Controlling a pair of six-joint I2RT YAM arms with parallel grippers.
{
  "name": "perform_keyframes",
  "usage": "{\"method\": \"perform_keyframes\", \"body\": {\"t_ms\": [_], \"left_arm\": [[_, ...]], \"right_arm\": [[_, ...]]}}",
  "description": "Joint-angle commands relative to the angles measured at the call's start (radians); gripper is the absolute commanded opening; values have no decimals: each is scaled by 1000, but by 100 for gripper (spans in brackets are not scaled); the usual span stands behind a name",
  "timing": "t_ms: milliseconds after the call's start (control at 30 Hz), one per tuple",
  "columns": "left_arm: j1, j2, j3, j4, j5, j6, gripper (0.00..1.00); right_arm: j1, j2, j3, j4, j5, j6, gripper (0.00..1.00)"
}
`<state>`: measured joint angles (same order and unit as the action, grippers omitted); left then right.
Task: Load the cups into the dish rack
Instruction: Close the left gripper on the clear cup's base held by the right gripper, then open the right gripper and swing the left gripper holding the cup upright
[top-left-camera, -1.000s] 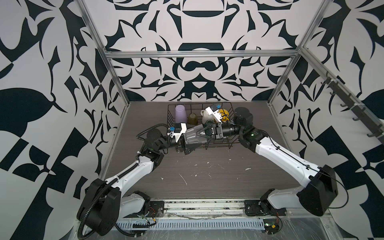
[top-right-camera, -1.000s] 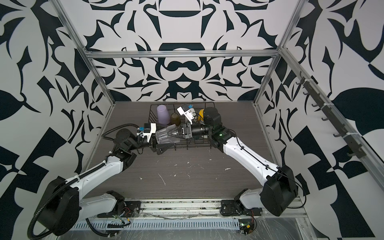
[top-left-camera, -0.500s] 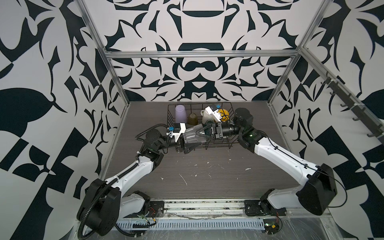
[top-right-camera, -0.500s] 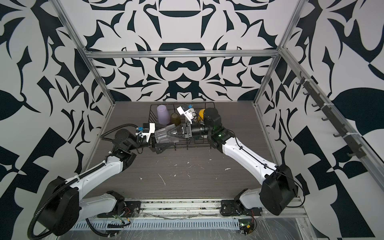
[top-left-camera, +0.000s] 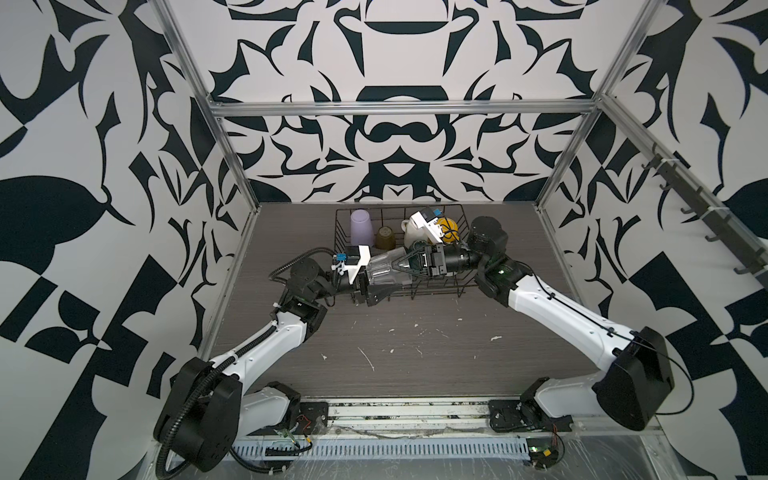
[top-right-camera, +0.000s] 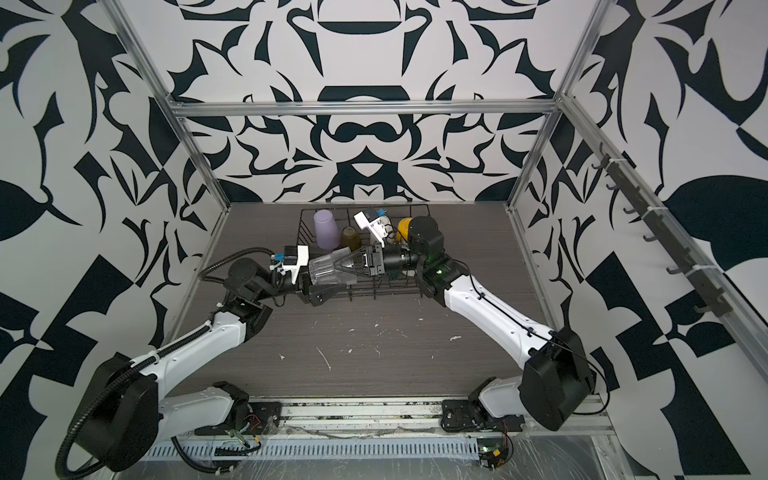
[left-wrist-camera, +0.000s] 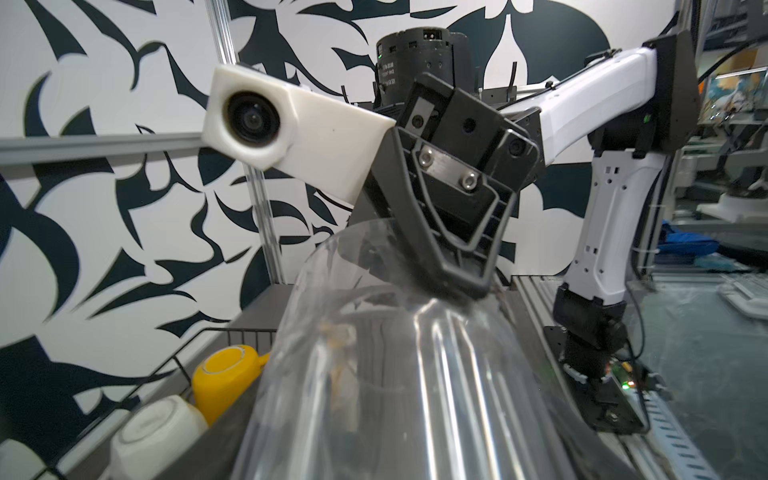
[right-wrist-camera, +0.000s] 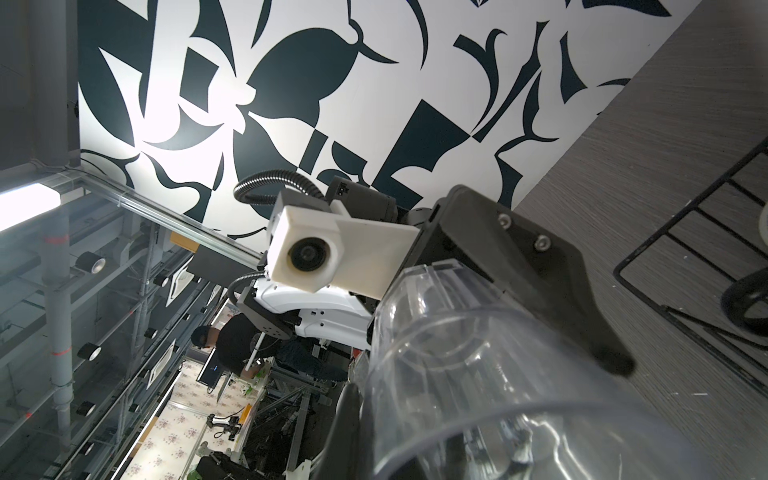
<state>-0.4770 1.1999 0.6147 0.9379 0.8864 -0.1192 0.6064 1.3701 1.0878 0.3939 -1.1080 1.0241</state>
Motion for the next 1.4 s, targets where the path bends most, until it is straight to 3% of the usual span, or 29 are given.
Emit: {"method": "perform_keyframes", "body": {"t_ms": [0, 133, 267, 467, 633, 800, 967, 1200, 1300, 1367], "left_arm": [[-4, 1, 17, -27, 52, 0, 59], [-4, 0, 41, -89, 48, 0, 43], [-3, -9, 39, -93, 34, 1, 30], [-4, -31, 44, -133, 7, 6, 0], [-4, -44, 53, -171, -12, 29, 0], [-3, -52, 88, -269, -55, 52, 0], [-3, -53, 186, -520, -171, 91, 0], [-4, 18, 370, -844, -336, 95, 0], [-3, 62, 437, -926, -426, 62, 0], [-3, 112, 486, -994, -446, 58, 0]], "right_arm": [[11, 0, 7, 101, -27, 20, 0], [12, -1, 6, 98, -21, 21, 0], [11, -6, 10, 68, -12, 1, 10], [6, -42, 58, -152, 16, -159, 23], [-15, -72, 74, -264, 57, -235, 39], [-63, -103, 74, -367, 108, -291, 46], [-116, -168, 110, -635, 305, -469, 51], [-141, -271, 87, -771, 639, -577, 66], [-145, -313, 67, -785, 735, -603, 77], [-148, -335, 61, -808, 809, -623, 94]]}}
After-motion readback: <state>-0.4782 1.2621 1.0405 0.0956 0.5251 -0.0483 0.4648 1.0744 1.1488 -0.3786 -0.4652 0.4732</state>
